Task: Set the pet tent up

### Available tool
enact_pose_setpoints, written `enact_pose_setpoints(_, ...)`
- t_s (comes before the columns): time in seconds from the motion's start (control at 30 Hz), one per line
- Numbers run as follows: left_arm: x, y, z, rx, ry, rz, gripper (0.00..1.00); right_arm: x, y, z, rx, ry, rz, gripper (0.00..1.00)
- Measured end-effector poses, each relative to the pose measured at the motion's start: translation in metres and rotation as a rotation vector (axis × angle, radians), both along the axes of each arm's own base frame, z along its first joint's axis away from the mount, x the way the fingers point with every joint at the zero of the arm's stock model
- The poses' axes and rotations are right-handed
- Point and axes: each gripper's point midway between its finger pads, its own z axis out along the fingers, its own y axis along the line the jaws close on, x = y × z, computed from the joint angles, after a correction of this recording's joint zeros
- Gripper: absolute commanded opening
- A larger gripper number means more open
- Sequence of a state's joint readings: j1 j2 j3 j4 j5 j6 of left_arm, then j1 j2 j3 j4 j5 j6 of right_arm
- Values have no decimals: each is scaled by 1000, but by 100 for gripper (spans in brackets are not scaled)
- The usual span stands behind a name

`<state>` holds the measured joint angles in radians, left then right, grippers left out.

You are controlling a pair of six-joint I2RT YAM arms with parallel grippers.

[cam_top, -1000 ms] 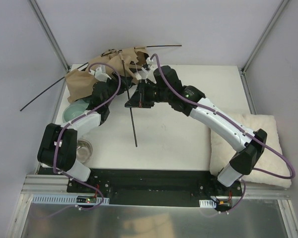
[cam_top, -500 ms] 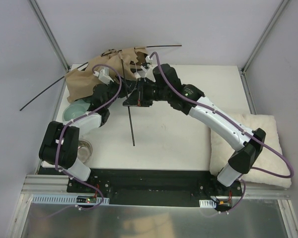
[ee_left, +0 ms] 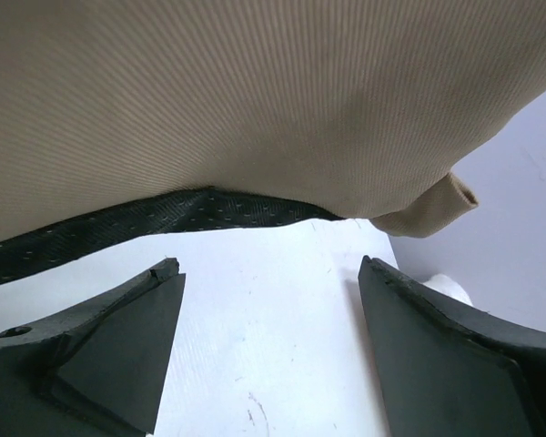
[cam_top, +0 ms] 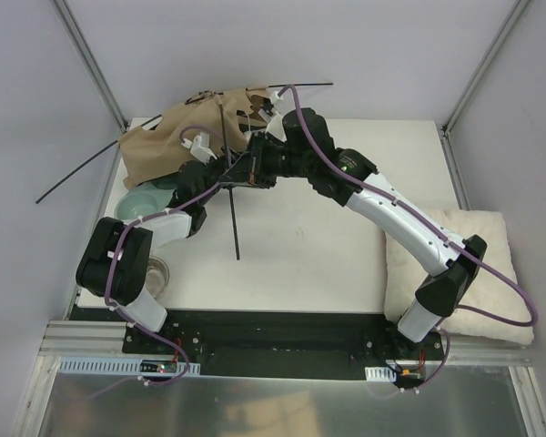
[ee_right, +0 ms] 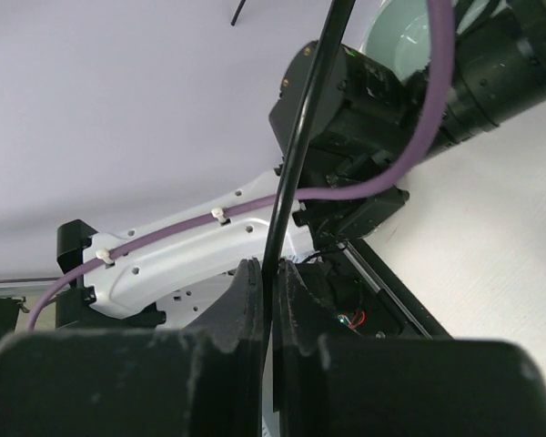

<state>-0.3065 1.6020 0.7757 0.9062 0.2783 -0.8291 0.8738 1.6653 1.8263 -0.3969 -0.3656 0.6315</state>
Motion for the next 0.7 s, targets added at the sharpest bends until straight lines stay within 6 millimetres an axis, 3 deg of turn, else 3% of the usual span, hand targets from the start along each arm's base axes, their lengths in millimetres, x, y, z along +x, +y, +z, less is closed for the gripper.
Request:
enact_pose_setpoints(0.2, 5, -5, -1, 36, -6, 62, 81, 0, 5, 6, 25, 21, 4, 0)
enact_pose_setpoints(0.4, 21, 15, -1, 70, -20, 204, 81, 0, 5, 8, 32, 24, 1, 0)
enact_pose_setpoints(0.6, 26, 37, -2, 117, -9, 319, 65, 1, 5, 8, 34, 23, 1, 0)
enact_pose_setpoints(0.7, 26, 46, 4, 132, -12, 357, 65, 1, 6, 9, 37, 19, 0, 0)
